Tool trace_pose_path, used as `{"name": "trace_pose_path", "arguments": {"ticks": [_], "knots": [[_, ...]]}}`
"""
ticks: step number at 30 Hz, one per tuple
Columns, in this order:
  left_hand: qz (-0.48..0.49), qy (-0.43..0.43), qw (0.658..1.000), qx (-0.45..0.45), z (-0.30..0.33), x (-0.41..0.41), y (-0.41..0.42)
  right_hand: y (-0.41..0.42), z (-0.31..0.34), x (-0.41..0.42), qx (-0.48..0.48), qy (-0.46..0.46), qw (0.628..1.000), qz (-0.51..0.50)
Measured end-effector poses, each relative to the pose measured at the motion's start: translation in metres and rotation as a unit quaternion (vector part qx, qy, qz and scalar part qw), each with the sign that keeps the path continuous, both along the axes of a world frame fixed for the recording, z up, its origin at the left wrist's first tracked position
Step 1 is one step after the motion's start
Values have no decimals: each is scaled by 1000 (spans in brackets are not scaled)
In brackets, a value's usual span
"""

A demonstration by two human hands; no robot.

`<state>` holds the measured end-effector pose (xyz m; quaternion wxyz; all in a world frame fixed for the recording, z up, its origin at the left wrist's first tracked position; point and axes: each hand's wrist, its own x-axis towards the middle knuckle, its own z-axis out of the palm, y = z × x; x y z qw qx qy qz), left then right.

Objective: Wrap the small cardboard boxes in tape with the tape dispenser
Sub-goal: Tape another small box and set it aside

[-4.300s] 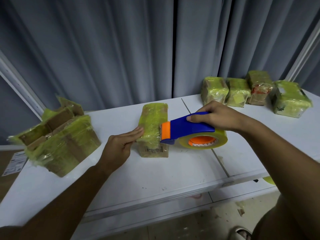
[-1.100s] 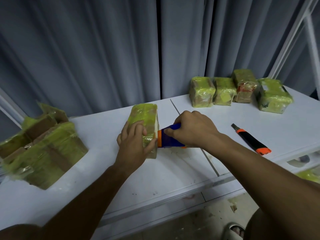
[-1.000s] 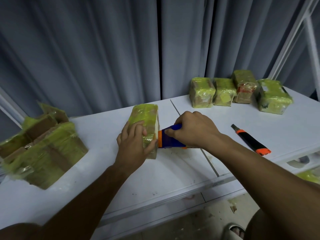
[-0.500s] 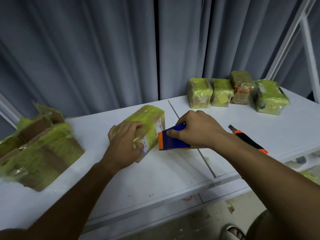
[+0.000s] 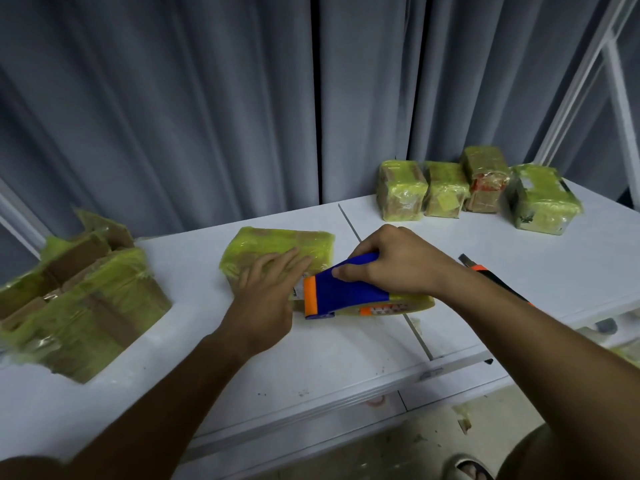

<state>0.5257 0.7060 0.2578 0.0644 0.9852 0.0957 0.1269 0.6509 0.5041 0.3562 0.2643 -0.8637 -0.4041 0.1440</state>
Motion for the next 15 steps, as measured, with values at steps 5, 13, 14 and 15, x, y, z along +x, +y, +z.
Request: {"name": "trace_pose_path", "arguments": {"ticks": [5, 13, 14, 15], "knots": [[-12, -40, 999, -4, -6, -1, 17, -1, 2, 2, 12, 18, 1000, 6], [-17, -74, 994, -76, -1, -2, 28, -4, 7, 0, 52, 49, 997, 3], [-16, -68, 994, -83, 0, -3, 29, -4, 8, 0, 58, 53, 997, 0], [-15, -61, 994, -89, 1, -3, 28, -4, 8, 0, 62, 57, 996, -4]]}}
